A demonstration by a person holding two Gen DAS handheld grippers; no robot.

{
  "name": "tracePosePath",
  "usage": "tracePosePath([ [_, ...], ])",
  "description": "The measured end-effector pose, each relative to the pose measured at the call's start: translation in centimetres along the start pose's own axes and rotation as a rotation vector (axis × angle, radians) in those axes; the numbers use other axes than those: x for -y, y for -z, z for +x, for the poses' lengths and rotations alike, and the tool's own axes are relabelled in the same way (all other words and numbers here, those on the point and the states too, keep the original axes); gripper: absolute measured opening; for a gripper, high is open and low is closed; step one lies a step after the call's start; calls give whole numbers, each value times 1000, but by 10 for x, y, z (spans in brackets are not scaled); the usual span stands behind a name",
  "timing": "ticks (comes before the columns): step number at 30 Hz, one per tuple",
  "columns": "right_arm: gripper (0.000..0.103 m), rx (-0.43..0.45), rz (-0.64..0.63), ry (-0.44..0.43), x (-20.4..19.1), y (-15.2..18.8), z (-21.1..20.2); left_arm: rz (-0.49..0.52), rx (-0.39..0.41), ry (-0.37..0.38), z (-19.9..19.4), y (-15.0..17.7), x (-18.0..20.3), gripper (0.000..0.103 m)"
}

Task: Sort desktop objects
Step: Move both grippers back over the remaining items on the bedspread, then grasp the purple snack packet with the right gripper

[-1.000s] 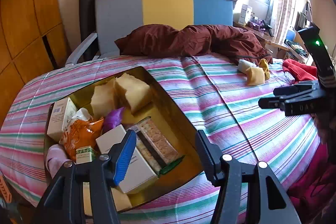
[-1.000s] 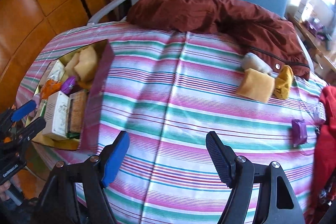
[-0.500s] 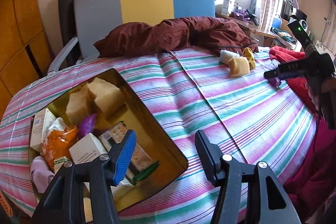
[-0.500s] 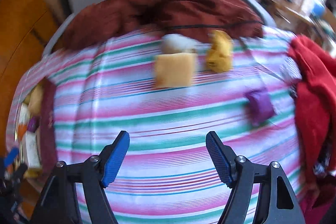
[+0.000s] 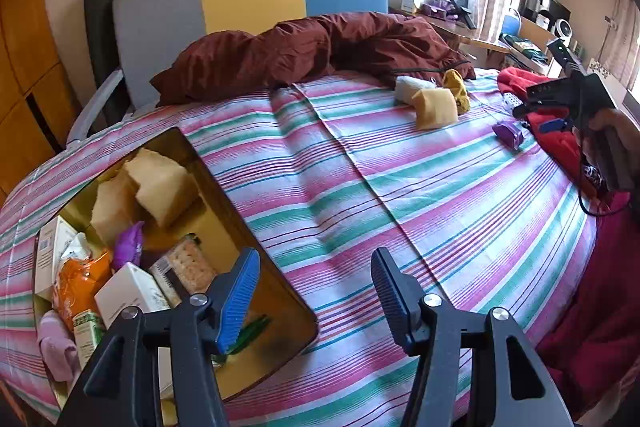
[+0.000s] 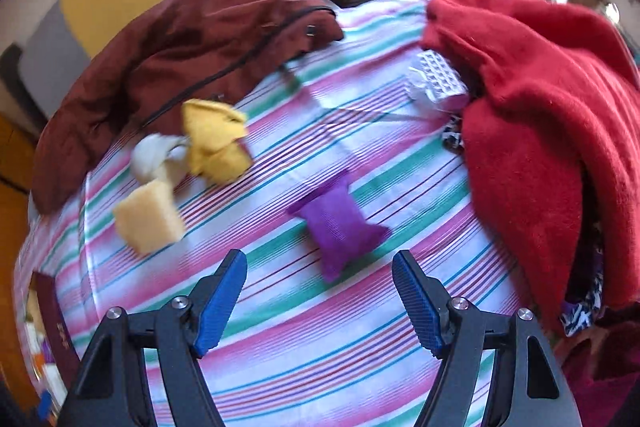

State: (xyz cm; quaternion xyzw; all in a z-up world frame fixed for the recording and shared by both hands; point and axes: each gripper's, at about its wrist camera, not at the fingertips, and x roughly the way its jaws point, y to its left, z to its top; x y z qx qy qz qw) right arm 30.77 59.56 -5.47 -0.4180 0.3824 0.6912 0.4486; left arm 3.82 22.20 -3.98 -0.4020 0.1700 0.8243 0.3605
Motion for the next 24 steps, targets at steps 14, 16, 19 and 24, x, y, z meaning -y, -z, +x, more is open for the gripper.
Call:
tracePosePath([
  [14,77,-30,-54,48,-5,-18,39,35,-56,67,27,-13,27,59],
  [16,77,-39,-87,76,-9,-19,44,43,-63,80,32,-17,34,59],
  [19,75,-67,-139,109,-17,-17,53,55,-73,100,37,-22,42,59],
  [24,54,-106,-206,163,-25,-12,63,76,-81,130,45,-31,57,59],
])
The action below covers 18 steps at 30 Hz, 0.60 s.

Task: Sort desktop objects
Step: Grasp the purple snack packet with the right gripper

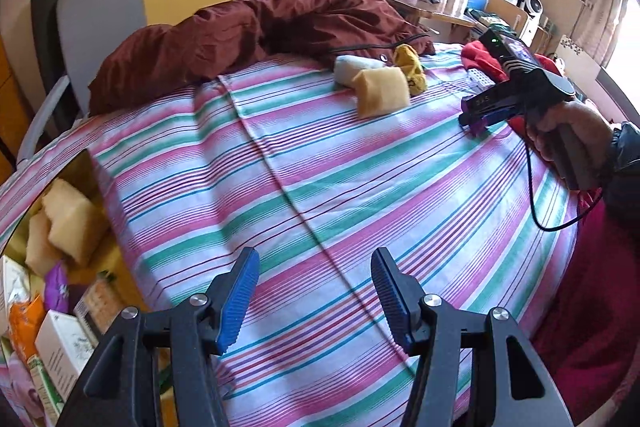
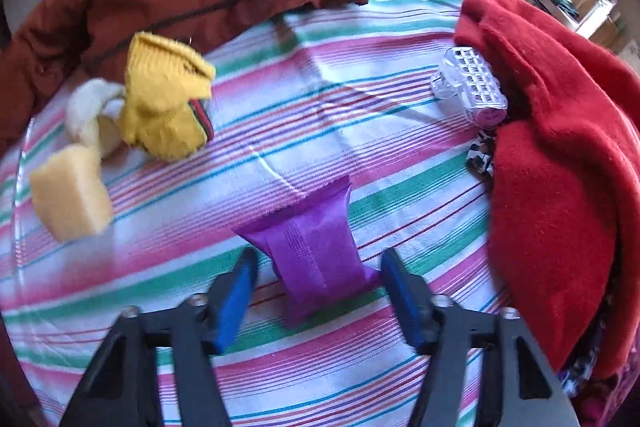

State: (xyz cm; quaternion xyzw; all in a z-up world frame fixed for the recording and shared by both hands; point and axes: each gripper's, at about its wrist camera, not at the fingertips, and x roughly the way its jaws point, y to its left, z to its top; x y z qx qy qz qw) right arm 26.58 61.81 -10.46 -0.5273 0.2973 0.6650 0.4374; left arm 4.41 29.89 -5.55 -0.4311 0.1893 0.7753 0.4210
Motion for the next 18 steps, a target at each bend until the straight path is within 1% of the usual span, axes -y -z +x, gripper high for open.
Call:
tracePosePath([
  [1,52,-3,-6,2,-1,0,1,5,-2,7,2,-2,3,59],
  [7,48,10,-35,11,-8,0,-2,6,-22,36,14,-14,13,59],
  [15,47,11,-49,20,-14,-1,-5,-20,-22,75,30,-47,22,59],
  [16,47,11,-50,18,-15,-1,-6,-1,-24,87,32,-51,24,59],
  [18,47,10,-50,15,-16,-2,-7,3,-26,94,38,-60,29,59],
])
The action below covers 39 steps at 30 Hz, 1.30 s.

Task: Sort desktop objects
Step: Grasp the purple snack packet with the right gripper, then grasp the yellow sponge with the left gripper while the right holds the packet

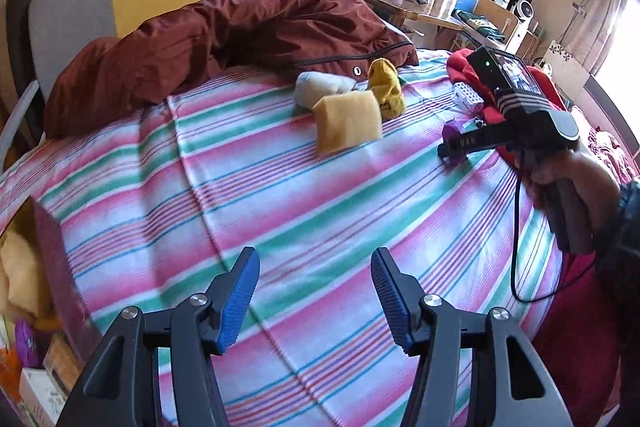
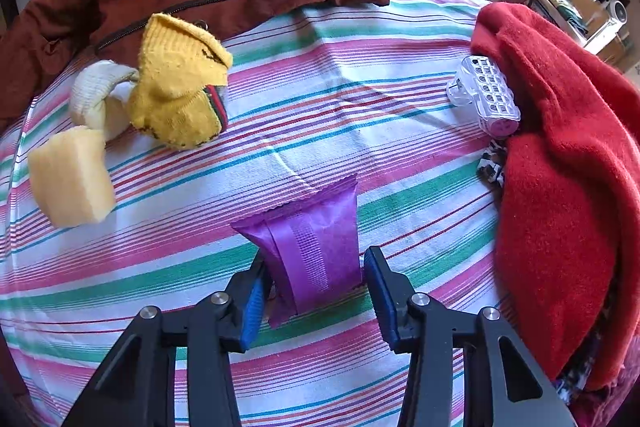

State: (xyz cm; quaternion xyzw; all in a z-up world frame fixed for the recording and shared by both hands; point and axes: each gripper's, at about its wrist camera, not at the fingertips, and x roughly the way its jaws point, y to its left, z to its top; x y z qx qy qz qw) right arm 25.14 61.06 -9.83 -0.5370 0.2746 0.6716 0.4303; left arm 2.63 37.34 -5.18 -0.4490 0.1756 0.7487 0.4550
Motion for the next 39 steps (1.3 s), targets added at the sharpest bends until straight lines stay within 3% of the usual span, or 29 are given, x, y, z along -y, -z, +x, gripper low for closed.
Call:
tracePosePath([
  [10,46,1,3,-11,-4,-1,-7,49,5,-47,39,-44,23,59],
  [19,46,-5,-5,-22,-10,-2,-11,68,-19,-58,74,-60,40,59],
  [23,46,-8,-15,-18,-15,-2,-12,68,-12,-60,84,-68,45,65],
  [33,46,-18,-26,-19,-26,-6,-16,44,-20,-22,105,-89,49,70],
  [39,46,-18,-33,-13,-32,-5,-20,-43,-26,32,115,-106,38,70],
])
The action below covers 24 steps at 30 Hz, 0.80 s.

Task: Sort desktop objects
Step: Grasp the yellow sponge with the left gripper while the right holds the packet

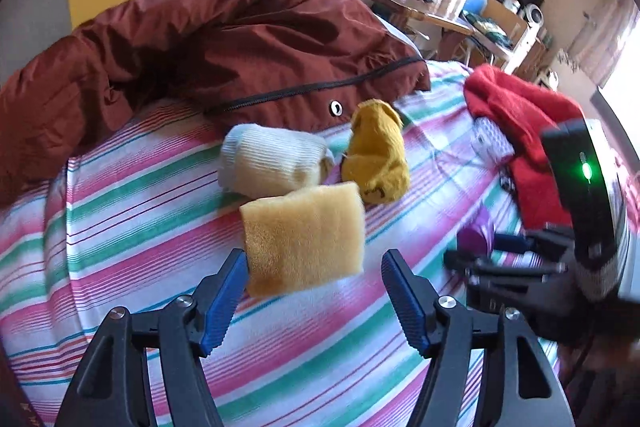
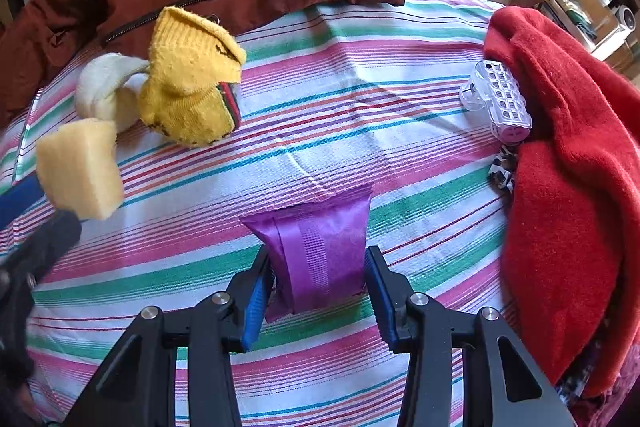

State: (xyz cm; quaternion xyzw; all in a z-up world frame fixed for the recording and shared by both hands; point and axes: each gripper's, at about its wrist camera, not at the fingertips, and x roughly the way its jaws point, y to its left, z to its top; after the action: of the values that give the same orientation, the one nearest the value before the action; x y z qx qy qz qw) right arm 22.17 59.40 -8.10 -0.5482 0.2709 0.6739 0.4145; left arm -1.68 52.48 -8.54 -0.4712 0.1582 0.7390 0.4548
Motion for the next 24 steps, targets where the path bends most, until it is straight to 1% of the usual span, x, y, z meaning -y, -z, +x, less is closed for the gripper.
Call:
tracePosePath([
  [3,46,0,-2,1,-3,0,-2,-27,-4,-11,6,-5,-3,70],
  [4,46,0,-3,1,1,-4,0,-32,-8,-13,8,-7,-3,71],
  [8,46,0,-5,-1,-1,-5,-2,-44,-10,-20,14,-11,1,77],
  [10,46,1,-8,-2,-3,-5,-3,-32,-6,-30,16,-12,4,80],
  [13,46,2,-13,-2,-6,-6,-5,-12,-28,-53,23,-12,4,81],
  [15,46,1,-14,-3,-8,-6,-6,-15,-33,-31,19,-7,0,81],
  [17,46,1,-15,-5,-10,-7,-8,-11,1,-7,9,-1,-2,81],
  [18,46,2,-17,-6,-11,-7,-8,5,22,-14,3,0,-2,83],
  [19,46,2,-23,-4,-13,-8,-9,14,26,-22,2,-1,-2,85],
  [22,46,4,-31,0,-17,-9,-11,-5,12,-15,5,-6,-5,87],
  [24,46,3,-30,-4,-17,-8,-12,-18,-2,-10,9,-10,-2,90],
])
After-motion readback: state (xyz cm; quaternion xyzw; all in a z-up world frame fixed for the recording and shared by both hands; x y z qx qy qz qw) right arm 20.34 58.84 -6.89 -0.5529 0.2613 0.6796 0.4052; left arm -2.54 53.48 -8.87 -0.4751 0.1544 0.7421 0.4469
